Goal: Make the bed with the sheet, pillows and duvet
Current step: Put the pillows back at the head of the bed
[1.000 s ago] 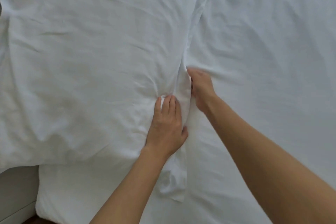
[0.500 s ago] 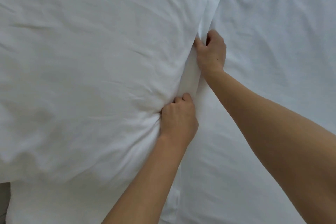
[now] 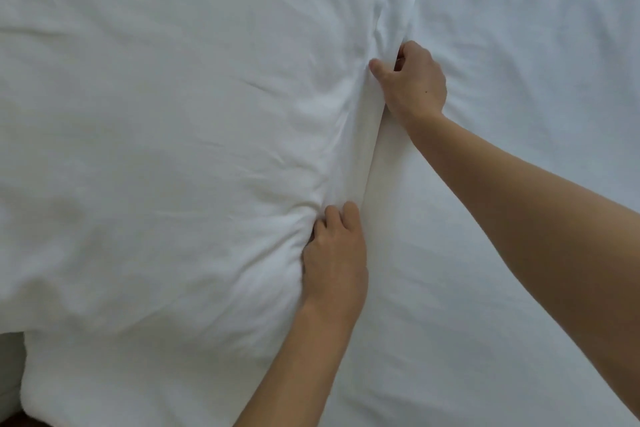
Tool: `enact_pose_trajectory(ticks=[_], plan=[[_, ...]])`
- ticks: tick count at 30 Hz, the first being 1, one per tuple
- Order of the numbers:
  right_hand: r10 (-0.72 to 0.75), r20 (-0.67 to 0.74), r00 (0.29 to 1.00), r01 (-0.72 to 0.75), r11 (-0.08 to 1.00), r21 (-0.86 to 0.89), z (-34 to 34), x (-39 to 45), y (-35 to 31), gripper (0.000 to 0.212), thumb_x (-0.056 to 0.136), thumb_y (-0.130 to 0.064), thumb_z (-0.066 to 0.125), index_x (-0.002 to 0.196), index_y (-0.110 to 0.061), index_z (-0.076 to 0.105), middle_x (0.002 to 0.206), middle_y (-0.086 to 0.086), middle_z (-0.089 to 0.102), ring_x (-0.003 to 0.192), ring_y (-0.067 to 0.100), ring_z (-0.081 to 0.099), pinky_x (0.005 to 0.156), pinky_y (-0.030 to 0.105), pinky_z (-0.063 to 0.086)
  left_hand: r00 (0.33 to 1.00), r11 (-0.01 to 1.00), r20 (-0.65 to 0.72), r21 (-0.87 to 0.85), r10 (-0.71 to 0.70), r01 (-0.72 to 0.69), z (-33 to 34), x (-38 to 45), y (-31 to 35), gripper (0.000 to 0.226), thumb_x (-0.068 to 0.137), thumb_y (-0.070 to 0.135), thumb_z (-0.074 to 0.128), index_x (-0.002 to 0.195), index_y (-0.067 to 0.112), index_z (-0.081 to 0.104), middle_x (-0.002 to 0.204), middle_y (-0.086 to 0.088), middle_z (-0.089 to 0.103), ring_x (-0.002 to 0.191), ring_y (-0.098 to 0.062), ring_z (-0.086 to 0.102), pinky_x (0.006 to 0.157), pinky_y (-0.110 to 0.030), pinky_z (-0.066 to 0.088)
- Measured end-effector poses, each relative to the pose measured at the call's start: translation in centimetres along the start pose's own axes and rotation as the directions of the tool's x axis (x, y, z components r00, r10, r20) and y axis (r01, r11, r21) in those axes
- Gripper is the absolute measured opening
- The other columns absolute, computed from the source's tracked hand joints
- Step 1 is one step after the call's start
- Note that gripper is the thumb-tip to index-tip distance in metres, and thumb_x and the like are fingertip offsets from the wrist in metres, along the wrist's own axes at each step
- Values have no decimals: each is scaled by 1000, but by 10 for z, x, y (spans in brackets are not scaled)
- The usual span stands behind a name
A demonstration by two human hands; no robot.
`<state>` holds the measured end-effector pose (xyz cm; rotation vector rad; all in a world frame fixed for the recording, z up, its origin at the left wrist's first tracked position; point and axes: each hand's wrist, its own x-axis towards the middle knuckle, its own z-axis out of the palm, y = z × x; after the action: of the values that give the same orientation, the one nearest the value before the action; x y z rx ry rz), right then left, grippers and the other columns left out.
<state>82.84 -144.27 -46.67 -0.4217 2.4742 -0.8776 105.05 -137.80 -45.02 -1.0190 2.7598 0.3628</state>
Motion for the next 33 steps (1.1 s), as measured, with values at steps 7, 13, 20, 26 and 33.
enact_pose_trajectory(ticks=[7, 13, 20, 26, 33], plan=[[-39, 88, 995, 50, 992, -119, 15, -49, 11, 32, 89, -41, 55, 97, -10, 58, 91, -3, 62, 80, 20, 54, 65, 31, 38, 988, 991, -79, 35, -129, 132, 13, -45, -8, 63, 67, -10, 35, 122, 11, 57, 86, -8, 52, 70, -22, 53, 49, -30, 48], [-97, 185, 978, 129, 977, -170, 22, -102, 35, 34, 90, -40, 54, 76, -10, 53, 73, 3, 64, 66, 22, 56, 54, 30, 34, 962, 965, -82, -53, -262, 258, 19, -85, -12, 50, 64, -11, 49, 108, 10, 59, 85, -9, 57, 68, -28, 60, 48, -33, 49], [-111, 352, 929, 189, 962, -196, 24, -164, 54, 30, 90, -38, 55, 81, -10, 57, 75, 2, 66, 69, 23, 58, 62, 34, 45, 984, 965, -64, -213, -169, 152, 29, -120, -26, 28, 71, -3, 45, 90, 8, 63, 79, -3, 60, 69, -24, 61, 52, -30, 49], [-21, 498, 867, 19, 1000, 10, 24, -200, 67, 18, 88, -31, 62, 78, -17, 57, 65, -7, 69, 60, 9, 64, 67, 36, 54, 987, 914, -16, -380, -159, 141, 30, -134, -26, 39, 61, -23, 57, 83, 9, 62, 81, 0, 58, 71, -19, 58, 58, -29, 50], [24, 611, 791, -134, 982, 136, 19, -214, 68, 33, 95, -31, 52, 70, -12, 62, 64, -7, 70, 47, 9, 58, 65, 34, 54, 965, 893, -62, -399, -256, 211, 24, -135, -12, 39, 64, 1, 54, 102, 11, 56, 87, -1, 54, 73, -19, 57, 57, -21, 41]])
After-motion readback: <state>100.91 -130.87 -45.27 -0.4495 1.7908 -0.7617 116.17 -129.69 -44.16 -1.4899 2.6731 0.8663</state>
